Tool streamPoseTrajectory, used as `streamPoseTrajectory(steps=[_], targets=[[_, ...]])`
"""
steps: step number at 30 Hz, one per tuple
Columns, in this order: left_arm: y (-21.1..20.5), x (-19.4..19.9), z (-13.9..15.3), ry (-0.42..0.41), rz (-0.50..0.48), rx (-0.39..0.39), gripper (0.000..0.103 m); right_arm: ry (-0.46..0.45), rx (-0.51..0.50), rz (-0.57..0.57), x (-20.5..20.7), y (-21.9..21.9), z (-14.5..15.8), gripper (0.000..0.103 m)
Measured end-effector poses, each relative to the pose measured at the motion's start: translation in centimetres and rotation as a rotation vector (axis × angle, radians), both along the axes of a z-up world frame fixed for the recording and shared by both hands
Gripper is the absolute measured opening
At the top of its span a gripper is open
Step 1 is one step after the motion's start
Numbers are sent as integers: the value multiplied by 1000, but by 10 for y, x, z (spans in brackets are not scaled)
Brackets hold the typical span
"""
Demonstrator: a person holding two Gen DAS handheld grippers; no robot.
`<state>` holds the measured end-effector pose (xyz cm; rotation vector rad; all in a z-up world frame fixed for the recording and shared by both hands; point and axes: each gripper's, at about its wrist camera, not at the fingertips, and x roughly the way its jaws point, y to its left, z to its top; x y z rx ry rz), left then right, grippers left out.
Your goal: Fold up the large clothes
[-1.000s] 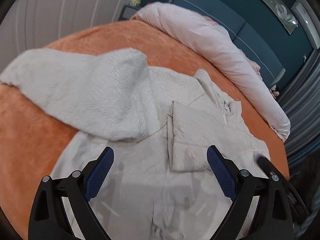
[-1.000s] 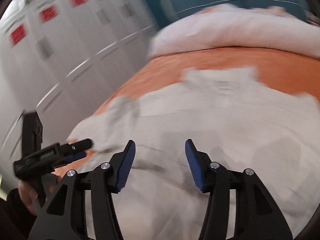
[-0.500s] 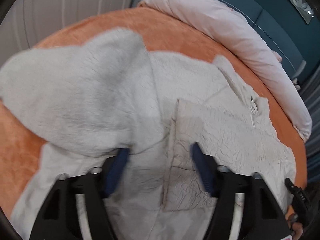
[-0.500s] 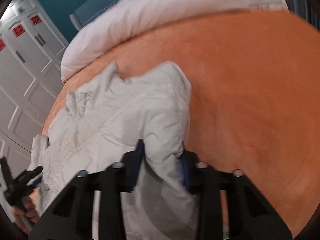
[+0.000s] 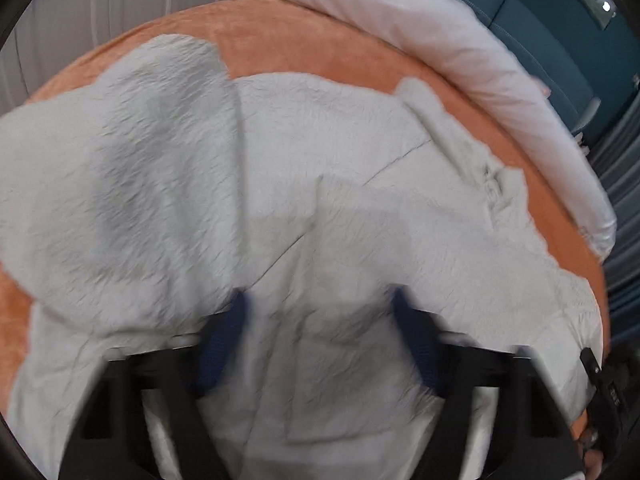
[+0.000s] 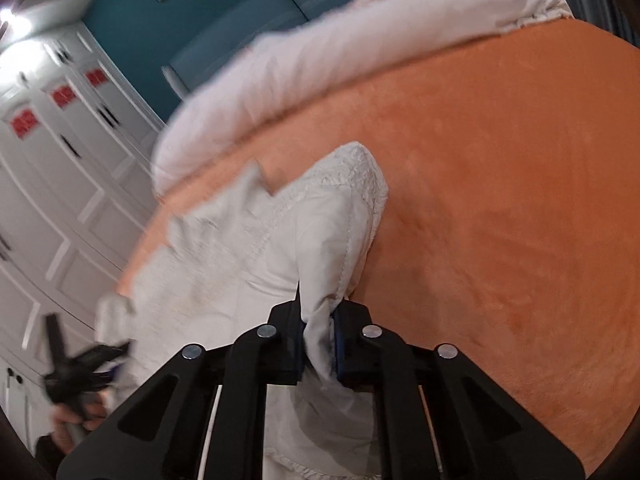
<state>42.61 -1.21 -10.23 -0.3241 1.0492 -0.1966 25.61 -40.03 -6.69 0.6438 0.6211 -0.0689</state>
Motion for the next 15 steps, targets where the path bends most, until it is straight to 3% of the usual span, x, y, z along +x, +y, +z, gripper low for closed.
streamPoseTrajectory(steps=[1,2,4,6,8,9,11,15], targets=[[-4,3,11,-23,-34,-11,12,-33,-4,1,-4,1,8,9],[-6,0,22,-71,-50,-11,8,-72,-12,5,-7,2,18,9],[-9,-5,53,-206,-64,3,6,-86,-42,19,-1,7,24,9],[-9,-7,62,-263,-52,39,6,15,-115,22,12,10,7,10],[-13,2,39,-204,-78,90,7,243,-155,66,35,13,-34,17],[-16,6,16,-138,-81,141,7,238,-143,53,32,12,-34,18],[-17,4,-10,-97,-88,169,11,202,-199,-5,21,16,-9,18],[-13,-3,-13,-116,-64,166,14,48,-313,-69,-3,36,45,18]])
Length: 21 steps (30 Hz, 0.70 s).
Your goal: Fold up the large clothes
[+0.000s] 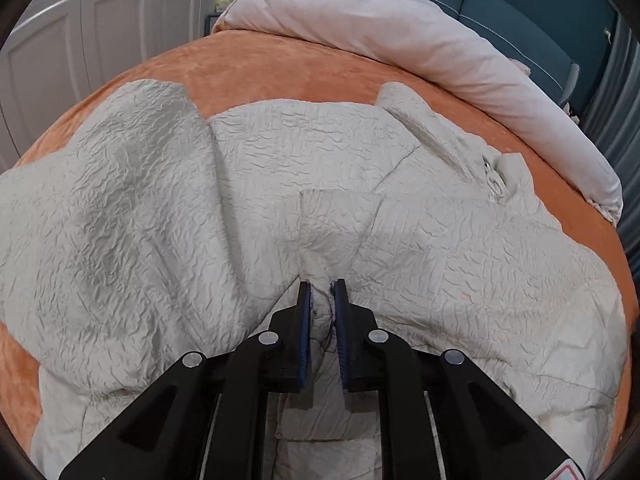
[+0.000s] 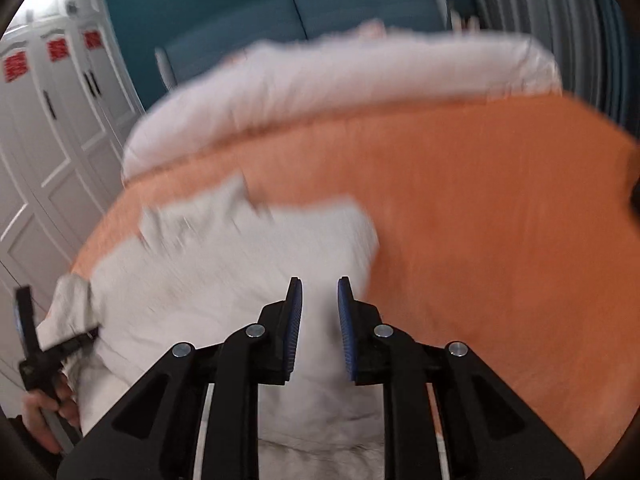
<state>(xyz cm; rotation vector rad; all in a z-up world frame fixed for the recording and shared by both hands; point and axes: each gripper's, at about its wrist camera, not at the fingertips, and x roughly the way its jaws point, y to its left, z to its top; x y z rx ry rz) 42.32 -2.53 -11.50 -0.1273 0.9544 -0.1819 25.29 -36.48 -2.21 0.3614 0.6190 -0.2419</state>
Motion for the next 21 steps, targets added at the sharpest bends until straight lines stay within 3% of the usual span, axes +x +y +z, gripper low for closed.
streamPoseTrajectory(steps=[1,2,4,5,6,9,12,13,14,18,21], targets=[[0,-2,-1,0,0,3,15,3,-12,28,4,4,2,18],[1,-3,-2,2,-2,5,16,66,-33,95,18,13,-3,17],[2,-4,-3,10,-1,-2,18,298,-99,171,51,27,-43,15],[1,-1,-3,18,-4,-15,19,360,-93,197,58,28,-62,14],[4,1,-1,29,-8,-28,19,365,-78,206,59,26,-72,14],[37,-13,20,34,16,-95,23,326,-38,147,39,24,-42,18],[83,-40,46,-21,74,-165,53,241,-9,183,-2,38,-14,18],[113,-52,55,-48,133,-181,69,237,-22,189,-15,44,-9,19],[139,-61,58,-61,190,-182,73,235,-22,201,-32,52,-7,21],[247,-77,56,-47,449,-193,74,251,7,234,-85,84,-17,26],[337,-86,38,-30,683,-260,74,279,43,254,-124,110,-24,30]])
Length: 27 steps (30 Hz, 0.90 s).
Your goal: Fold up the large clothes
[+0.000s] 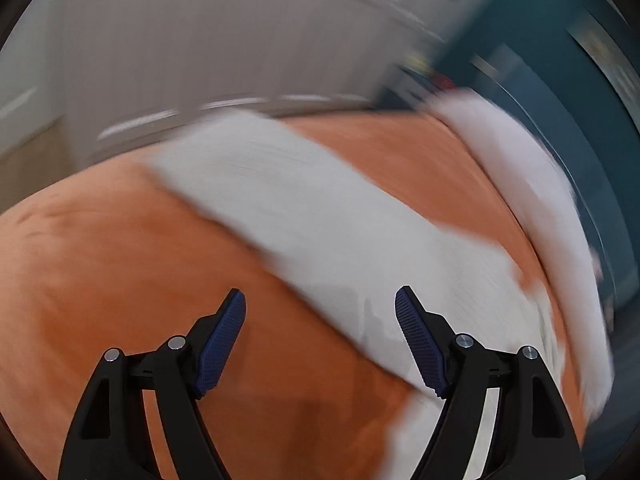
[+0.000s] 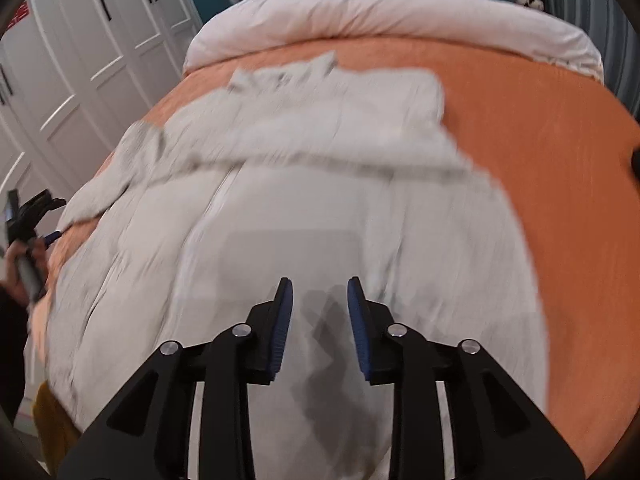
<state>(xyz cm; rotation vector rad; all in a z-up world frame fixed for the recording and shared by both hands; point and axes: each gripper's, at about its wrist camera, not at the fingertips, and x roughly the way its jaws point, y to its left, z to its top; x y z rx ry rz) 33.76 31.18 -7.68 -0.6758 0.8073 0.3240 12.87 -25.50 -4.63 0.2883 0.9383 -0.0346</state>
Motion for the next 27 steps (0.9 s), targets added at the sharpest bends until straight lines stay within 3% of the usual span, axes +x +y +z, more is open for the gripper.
streamPoseTrajectory(steps=[1,3,5,7,8,10,12,15,16,21,24,27], targets=[[30,0,-9,11,69,-28,74,15,12,3,-8,8,-1,31],[60,4,-19,32,116,-74,73,39,23,3,-23,19,-2,35],[78,11,-27,11,127,-131,72,59,16,-2,-35,28,-3,41],[78,20,-23,-9,121,-119,66,66,6,-6,-41,34,-1,44],[77,30,-20,-26,83,-128,42,72,-1,-9,-43,36,1,45],[69,46,-18,-7,23,-149,9,71,2,-15,-44,38,3,46],[53,58,3,-21,-17,-107,4,61,9,-22,-45,39,6,47],[11,66,66,-143,-140,4,2,29,17,-28,-47,37,13,47],[-15,66,100,-199,-204,53,1,24,20,-29,-47,36,13,48],[-131,48,216,-420,-452,171,1,1,77,-57,-51,29,12,49],[-211,39,258,-502,-616,183,1,-10,104,-69,-57,26,10,49],[-297,28,262,-496,-779,163,1,-20,127,-88,-64,18,9,49]])
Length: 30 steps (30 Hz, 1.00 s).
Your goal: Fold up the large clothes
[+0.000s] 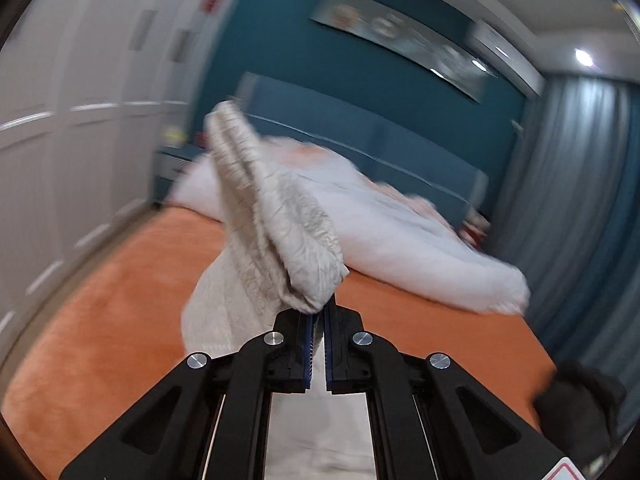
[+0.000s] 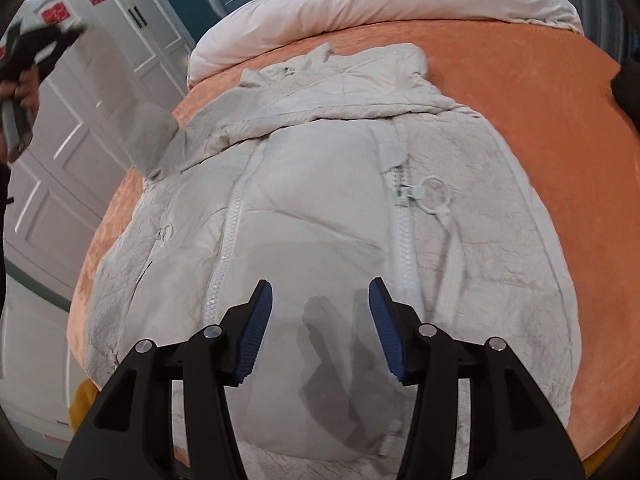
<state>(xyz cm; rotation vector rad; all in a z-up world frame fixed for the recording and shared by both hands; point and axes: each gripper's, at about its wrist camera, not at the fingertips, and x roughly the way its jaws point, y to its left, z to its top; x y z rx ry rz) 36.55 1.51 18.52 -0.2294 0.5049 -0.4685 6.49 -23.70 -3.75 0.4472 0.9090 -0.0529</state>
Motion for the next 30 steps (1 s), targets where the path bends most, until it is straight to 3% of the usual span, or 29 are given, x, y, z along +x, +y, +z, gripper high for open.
streamPoseTrajectory(steps=[4,9,12,13,15,17,20,23,25,27,28,29,30], targets=[[-97,-4,-44,93,-137,69,1,-19,37,-41,-11,-18,0,49],[-191,-18,-156,263,-204,245,3,-10,67,-84,-21,-39,-7,49],[-201,-31,-229,388,-215,339,15,-5,76,-109,-26,-50,-11,49],[-199,-35,-247,448,-219,348,27,-7,76,-119,-29,-54,-11,49],[-179,-45,-249,474,-240,285,37,-13,68,-131,-34,-61,-10,50],[-140,-65,-230,431,-263,186,59,-23,45,-151,-40,-71,-6,55],[-61,-89,-196,351,-161,121,80,-21,-7,-184,-51,-86,-2,59],[22,-100,-201,396,24,198,81,25,-45,-214,-60,-100,-6,66],[89,-109,-225,514,136,229,80,77,-50,-222,-63,-108,-15,67],[131,-125,-243,622,201,177,80,124,-30,-225,-67,-111,-26,67],[152,-138,-258,701,216,115,78,143,-13,-216,-67,-110,-31,67],[158,-145,-265,749,213,76,75,151,9,-199,-67,-107,-36,60],[164,-154,-276,787,203,33,71,148,27,-177,-67,-103,-38,43]])
